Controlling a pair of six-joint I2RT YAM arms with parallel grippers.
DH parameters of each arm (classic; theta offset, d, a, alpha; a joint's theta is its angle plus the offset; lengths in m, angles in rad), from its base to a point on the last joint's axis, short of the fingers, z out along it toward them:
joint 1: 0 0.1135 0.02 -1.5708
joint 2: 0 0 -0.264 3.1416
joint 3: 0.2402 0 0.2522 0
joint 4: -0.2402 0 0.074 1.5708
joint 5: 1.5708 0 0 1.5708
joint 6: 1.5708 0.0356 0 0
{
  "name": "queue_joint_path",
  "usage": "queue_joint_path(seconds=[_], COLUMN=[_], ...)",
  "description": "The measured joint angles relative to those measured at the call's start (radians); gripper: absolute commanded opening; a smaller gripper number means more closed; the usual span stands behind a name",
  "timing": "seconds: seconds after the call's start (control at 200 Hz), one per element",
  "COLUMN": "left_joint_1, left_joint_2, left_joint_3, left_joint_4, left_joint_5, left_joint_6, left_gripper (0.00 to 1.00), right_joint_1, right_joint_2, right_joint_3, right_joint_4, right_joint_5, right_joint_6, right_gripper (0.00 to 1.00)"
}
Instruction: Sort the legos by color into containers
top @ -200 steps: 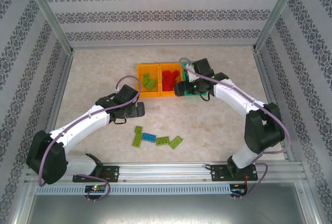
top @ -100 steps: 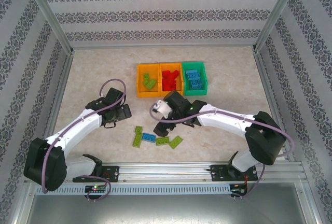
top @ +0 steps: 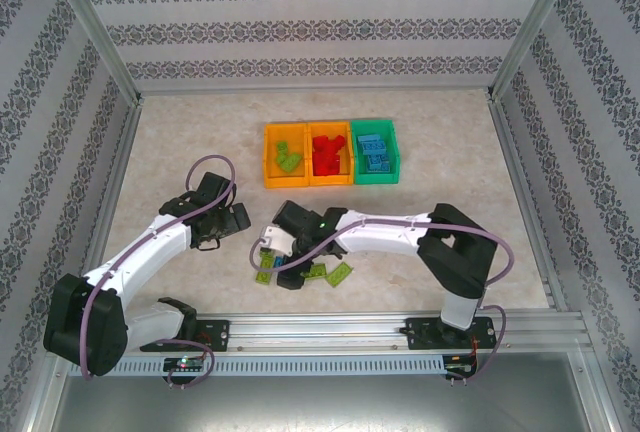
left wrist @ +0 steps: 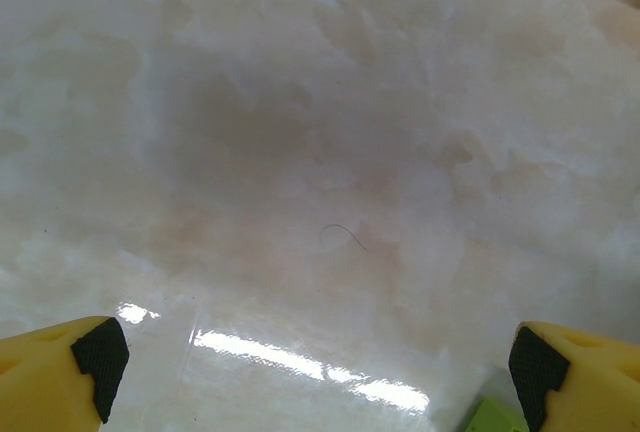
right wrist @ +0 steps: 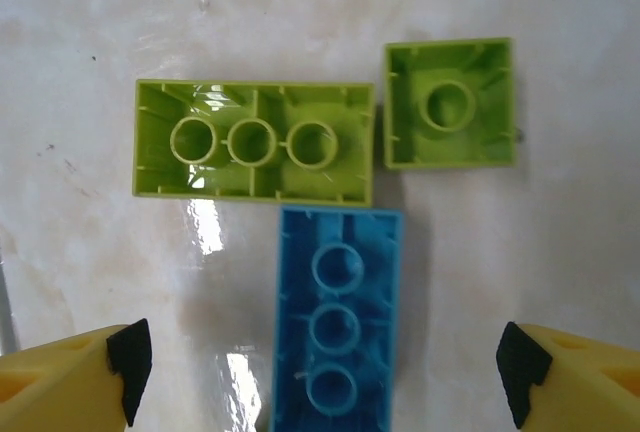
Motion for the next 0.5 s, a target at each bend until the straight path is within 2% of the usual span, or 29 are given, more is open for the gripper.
queue_joint_path(seconds=[0.095,0.195,0.425,0.505], left_joint_1=[0.003,0.005,0.005,0.005], left_joint_2=[0.0,0.0,0.0,0.0], left_joint_3=[0.0,0.0,0.0,0.0], left_joint_4=[0.0,0.0,0.0,0.0], left_joint_5=[0.0,0.0,0.0,0.0], left_joint_6=[0.0,0.0,0.0,0.0], left_gripper=[1.0,1.0,1.0,1.0], right_joint_1=[0.014,0.014,0.013,0.009], right_joint_2=[0.045,0.075,0.099,0.098], right_joint_3=[0.02,0.028,0.063,0.063], right_joint_4=[-0.011,-0.023,-0.037,-0.033], right_joint_5=[0.022,0.054,0.106,0.109], right_joint_6=[-0.008,-0.022,-0.031,-0.019], right_gripper=[0.83,0.73,0.43,0.35])
